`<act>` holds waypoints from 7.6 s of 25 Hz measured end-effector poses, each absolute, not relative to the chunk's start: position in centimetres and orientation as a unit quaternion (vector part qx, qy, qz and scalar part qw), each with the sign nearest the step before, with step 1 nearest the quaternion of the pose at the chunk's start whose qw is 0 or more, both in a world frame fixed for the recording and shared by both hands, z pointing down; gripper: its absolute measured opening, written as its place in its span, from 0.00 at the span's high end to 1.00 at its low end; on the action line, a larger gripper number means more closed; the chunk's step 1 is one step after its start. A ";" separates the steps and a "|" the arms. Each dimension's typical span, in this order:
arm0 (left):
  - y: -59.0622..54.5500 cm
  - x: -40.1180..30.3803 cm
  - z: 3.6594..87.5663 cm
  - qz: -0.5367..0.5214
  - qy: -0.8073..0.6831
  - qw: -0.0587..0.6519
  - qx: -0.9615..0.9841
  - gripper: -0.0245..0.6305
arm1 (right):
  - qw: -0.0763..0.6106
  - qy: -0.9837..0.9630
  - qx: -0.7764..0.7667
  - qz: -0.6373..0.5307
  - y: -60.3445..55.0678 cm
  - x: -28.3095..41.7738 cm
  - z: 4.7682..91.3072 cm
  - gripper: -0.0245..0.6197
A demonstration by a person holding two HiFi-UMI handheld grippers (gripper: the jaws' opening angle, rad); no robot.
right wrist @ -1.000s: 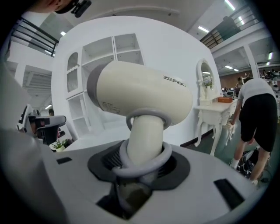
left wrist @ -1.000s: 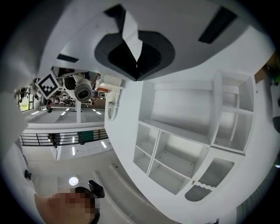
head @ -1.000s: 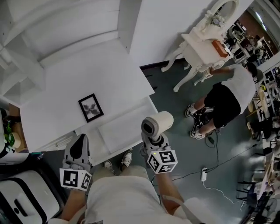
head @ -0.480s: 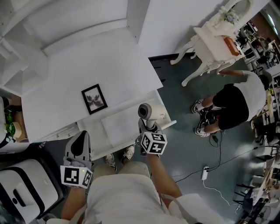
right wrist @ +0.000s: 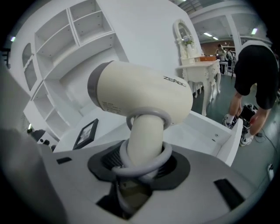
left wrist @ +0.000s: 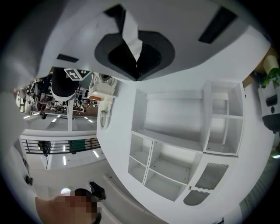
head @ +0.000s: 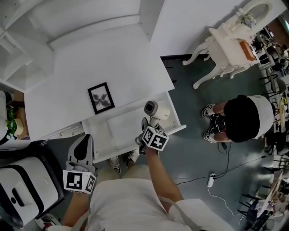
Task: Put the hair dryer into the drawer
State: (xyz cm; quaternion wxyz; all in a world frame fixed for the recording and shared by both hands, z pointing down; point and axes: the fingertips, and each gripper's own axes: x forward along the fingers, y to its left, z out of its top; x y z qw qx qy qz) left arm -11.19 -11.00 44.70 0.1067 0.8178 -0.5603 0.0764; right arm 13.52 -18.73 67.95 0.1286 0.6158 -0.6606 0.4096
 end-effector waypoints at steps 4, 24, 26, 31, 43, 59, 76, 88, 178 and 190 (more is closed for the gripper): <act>-11.1 -11.2 44.8 0.081 -0.563 0.108 0.816 0.94 | 0.107 -0.627 0.631 0.445 -19.4 13.5 69.3 0.67; -13.1 -11.4 46.5 0.108 -0.556 0.116 0.816 0.94 | 0.087 -0.496 0.661 0.556 -19.9 13.4 77.2 0.67; -13.2 -11.8 46.7 0.110 -0.559 0.118 0.813 0.94 | 0.086 -0.486 0.661 0.565 -20.1 13.4 77.8 0.67; -13.5 -12.4 47.2 0.113 -0.562 0.125 0.809 0.94 | 0.097 -0.449 0.666 0.588 -19.4 13.6 79.5 0.67; -14.2 -13.4 47.4 0.109 -0.568 0.131 0.805 0.94 | 0.129 -0.426 0.670 0.594 -18.6 13.0 81.0 0.66; -13.8 -14.8 47.5 0.099 -0.577 0.136 0.799 0.94 | 0.172 -0.412 0.678 0.584 -18.8 12.6 81.1 0.62; -12.8 -16.5 47.9 0.095 -0.585 0.144 0.792 0.94 | 0.152 -0.403 0.680 0.593 -18.7 12.4 81.1 0.60; -12.2 -16.8 48.0 0.092 -0.584 0.146 0.793 0.94 | 0.119 -0.423 0.660 0.609 -19.2 11.8 80.7 0.52; -8.2 -18.3 28.6 -0.059 -0.602 -0.018 0.796 0.94 | -0.031 -0.783 0.621 -0.018 -9.3 19.6 27.1 0.95; -8.7 -18.1 28.5 -0.059 -0.589 -0.019 0.806 0.94 | -0.025 -0.782 0.622 -0.023 -9.5 18.4 26.9 0.95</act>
